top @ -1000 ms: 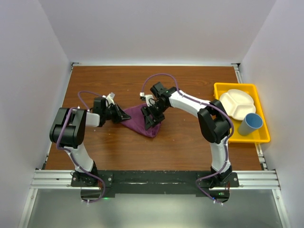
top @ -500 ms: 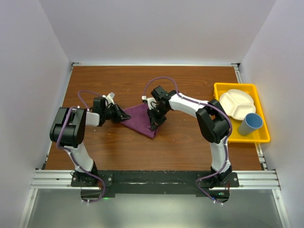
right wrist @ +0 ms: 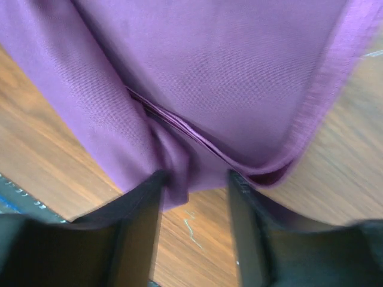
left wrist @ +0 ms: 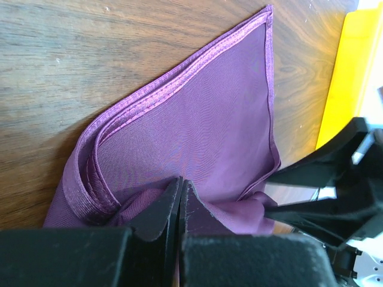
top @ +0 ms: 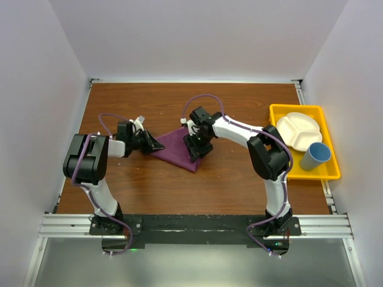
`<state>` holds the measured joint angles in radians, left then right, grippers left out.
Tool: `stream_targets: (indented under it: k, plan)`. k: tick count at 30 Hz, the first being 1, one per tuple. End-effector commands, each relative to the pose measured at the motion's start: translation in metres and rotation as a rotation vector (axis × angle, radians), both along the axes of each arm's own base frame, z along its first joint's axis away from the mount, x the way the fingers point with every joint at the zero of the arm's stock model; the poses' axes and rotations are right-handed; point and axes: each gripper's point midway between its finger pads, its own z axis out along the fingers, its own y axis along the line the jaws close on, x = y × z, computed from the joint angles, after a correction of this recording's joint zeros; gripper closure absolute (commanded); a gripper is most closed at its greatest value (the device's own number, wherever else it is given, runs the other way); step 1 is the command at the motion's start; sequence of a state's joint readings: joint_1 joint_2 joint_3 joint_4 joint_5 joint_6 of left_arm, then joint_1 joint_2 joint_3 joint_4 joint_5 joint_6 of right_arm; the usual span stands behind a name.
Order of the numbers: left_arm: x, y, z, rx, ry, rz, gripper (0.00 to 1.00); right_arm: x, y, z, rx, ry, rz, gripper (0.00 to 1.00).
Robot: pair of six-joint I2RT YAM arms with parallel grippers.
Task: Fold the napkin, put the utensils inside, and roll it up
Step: Roll the napkin with the utensil
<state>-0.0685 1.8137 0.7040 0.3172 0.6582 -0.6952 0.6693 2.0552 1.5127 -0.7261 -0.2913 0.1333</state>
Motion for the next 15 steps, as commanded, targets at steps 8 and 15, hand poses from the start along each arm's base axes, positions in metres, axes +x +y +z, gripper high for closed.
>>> stream_targets:
  k: [8, 15]
  plan:
    - [-0.028, 0.021, -0.045, 0.094, 0.244, 0.079, 1.0, -0.005, 0.08, 0.069, -0.037, -0.424, 0.372, 0.26]
    - [-0.031, 0.022, -0.045, 0.109, 0.291, 0.07, 1.0, 0.001, 0.103, 0.04, -0.098, -0.477, 0.443, 0.28]
